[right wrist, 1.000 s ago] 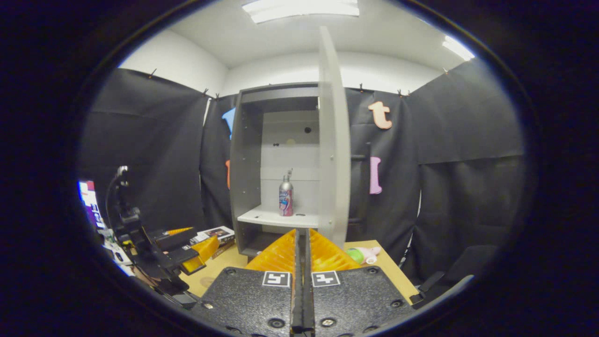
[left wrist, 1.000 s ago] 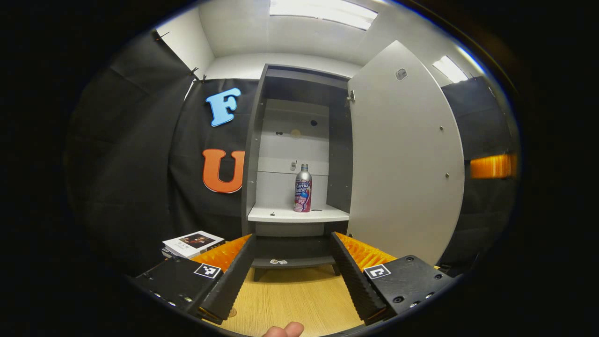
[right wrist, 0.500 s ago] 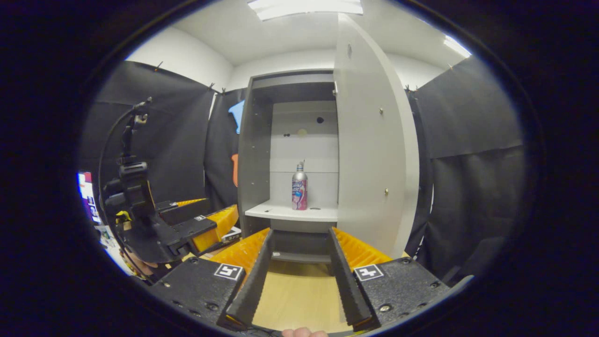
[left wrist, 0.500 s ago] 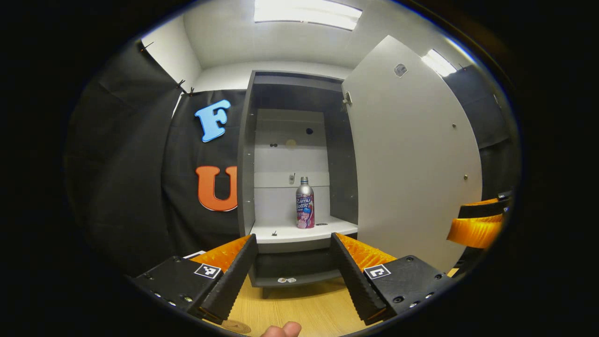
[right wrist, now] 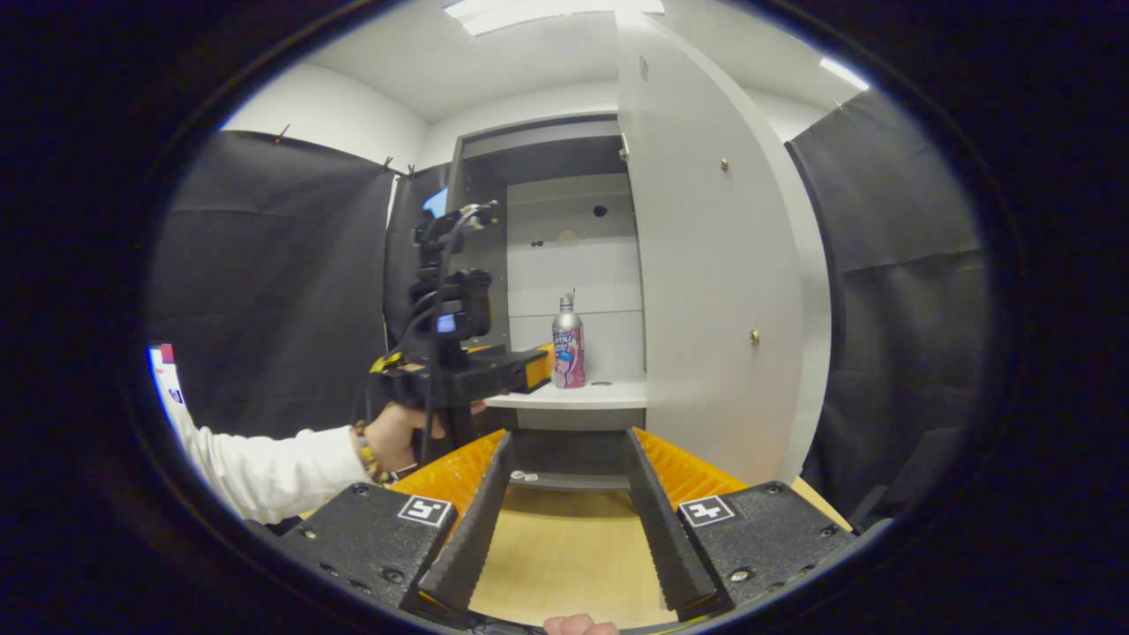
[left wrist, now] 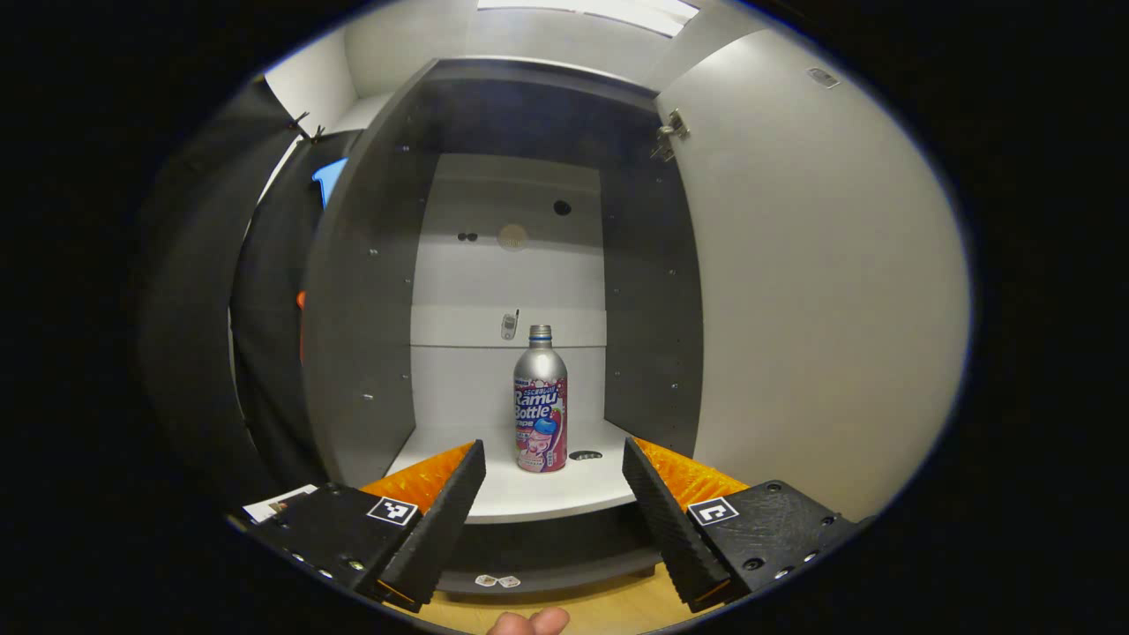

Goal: Open the cabinet door with the right hand, grasp the bottle in the cabinet with the left hand and place it on the coaster, then close the cabinet door with the right hand.

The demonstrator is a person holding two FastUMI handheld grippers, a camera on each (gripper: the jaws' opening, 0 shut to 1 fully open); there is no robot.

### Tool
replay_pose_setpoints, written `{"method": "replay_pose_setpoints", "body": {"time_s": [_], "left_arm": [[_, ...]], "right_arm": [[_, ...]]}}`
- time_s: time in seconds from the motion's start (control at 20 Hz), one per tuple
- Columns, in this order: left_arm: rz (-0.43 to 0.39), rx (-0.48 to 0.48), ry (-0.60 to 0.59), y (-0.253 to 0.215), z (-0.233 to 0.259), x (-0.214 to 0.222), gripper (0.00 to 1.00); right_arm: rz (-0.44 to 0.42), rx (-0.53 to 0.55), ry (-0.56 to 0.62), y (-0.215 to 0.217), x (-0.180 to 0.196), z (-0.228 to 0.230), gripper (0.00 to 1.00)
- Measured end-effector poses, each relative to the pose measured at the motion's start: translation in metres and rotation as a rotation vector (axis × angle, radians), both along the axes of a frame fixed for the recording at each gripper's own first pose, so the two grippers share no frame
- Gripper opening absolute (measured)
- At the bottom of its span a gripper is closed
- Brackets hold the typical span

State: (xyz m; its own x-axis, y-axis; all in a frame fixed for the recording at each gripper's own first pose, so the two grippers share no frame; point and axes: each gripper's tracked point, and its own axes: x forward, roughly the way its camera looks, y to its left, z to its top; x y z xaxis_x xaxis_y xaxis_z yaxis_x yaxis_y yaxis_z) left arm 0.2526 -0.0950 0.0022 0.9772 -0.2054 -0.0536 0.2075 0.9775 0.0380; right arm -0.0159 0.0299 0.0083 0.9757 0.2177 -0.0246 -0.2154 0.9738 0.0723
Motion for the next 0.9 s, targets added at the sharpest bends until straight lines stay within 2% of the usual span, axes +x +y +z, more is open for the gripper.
{"method": "replay_pose_setpoints", "body": {"time_s": [0.2, 0.4, 0.9], "left_arm": [[0.049, -0.017, 0.055, -0.004, -0.02, 0.064, 0.95], [0.078, -0.013, 0.062, -0.006, -0.024, 0.104, 0.95], [0.118, -0.005, 0.106, -0.008, -0.045, 0.144, 0.95]], "right_arm": [[0.003, -0.001, 0.033, 0.005, 0.01, -0.009, 0.8], [0.001, -0.003, 0.045, 0.008, 0.018, -0.012, 0.8], [-0.027, 0.021, 0.041, -0.006, 0.032, -0.01, 0.8]]}}
